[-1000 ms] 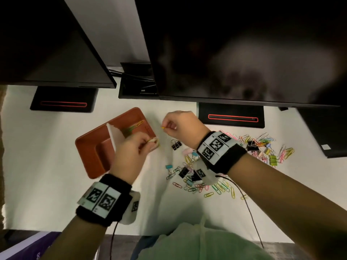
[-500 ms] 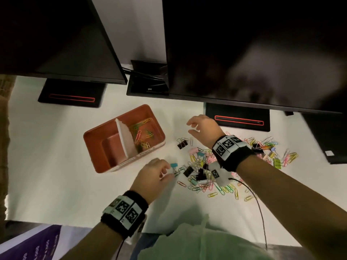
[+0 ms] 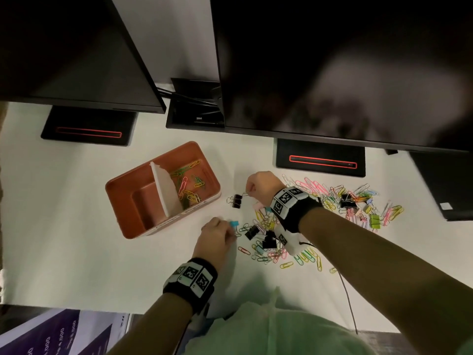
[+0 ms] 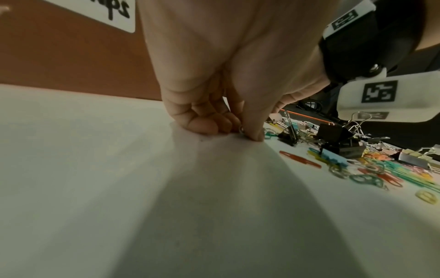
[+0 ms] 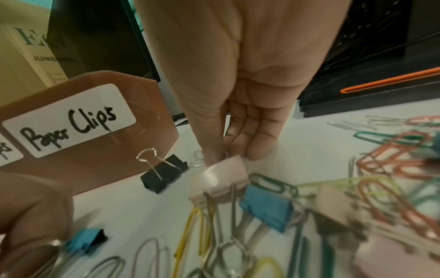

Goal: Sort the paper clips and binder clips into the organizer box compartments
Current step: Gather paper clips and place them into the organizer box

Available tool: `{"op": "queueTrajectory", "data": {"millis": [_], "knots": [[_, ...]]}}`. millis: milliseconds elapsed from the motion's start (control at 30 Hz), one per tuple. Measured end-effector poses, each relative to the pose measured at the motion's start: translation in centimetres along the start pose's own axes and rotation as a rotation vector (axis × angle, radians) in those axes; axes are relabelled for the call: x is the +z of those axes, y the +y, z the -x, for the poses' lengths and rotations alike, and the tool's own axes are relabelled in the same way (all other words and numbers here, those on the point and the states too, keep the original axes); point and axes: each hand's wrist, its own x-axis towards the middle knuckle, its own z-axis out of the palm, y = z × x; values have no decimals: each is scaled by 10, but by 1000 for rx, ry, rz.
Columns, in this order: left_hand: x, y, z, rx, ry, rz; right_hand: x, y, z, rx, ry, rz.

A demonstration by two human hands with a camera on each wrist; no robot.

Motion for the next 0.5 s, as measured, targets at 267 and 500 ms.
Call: {"op": "queueTrajectory", "data": {"millis": [267,500], "knots": [[-13,-7,2,109,-12,69,-6,13,7,-60,9,-3],[-15,7,3,178,-95,62,-18,42,29,-39,95,-57]]}}
